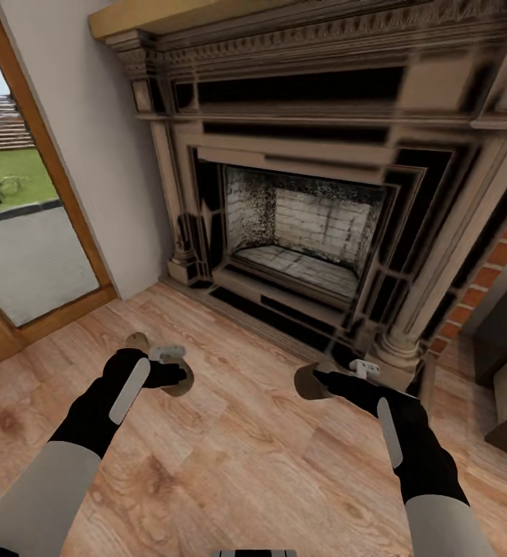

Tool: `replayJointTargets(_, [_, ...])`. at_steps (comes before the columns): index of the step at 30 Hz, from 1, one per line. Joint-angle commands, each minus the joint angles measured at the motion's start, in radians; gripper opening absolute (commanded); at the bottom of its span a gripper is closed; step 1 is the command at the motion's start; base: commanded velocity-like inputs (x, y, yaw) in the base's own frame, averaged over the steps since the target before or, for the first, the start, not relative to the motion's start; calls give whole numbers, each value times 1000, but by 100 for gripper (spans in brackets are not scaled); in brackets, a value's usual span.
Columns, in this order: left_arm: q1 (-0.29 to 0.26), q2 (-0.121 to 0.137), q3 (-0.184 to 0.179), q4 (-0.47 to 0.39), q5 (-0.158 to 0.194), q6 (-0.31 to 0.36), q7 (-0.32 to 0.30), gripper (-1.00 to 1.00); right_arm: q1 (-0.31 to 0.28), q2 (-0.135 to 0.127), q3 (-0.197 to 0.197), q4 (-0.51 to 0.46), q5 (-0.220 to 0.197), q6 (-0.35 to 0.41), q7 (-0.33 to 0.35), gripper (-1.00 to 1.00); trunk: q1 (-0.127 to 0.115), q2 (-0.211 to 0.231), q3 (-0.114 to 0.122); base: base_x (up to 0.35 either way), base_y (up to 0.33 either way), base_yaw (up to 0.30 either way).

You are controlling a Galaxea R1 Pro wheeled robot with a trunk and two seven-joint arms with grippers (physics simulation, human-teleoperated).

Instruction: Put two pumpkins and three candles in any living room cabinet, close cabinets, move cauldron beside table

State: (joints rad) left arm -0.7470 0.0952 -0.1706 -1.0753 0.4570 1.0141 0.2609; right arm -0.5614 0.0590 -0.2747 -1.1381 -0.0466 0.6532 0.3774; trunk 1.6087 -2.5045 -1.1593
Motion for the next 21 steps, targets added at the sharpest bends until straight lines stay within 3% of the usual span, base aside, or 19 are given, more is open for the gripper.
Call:
replayJointTargets(1, [0,1,0,0,0,0,0,-100,0,0,0,0,-4,1,0,-100,0,0,1,50,14,-270])
replayJointTargets(15, [0,-1,0,-2,0,-2,-1,-100,0,-1,-1,1,-5,0,-6,-100,0,0,12,199,115,-271])
replayJointTargets(21, [0,-18,0,-2,0,-2,0,-100,0,-1,-1,0,-6,0,-6,-100,-3,1,38,13,7,-182])
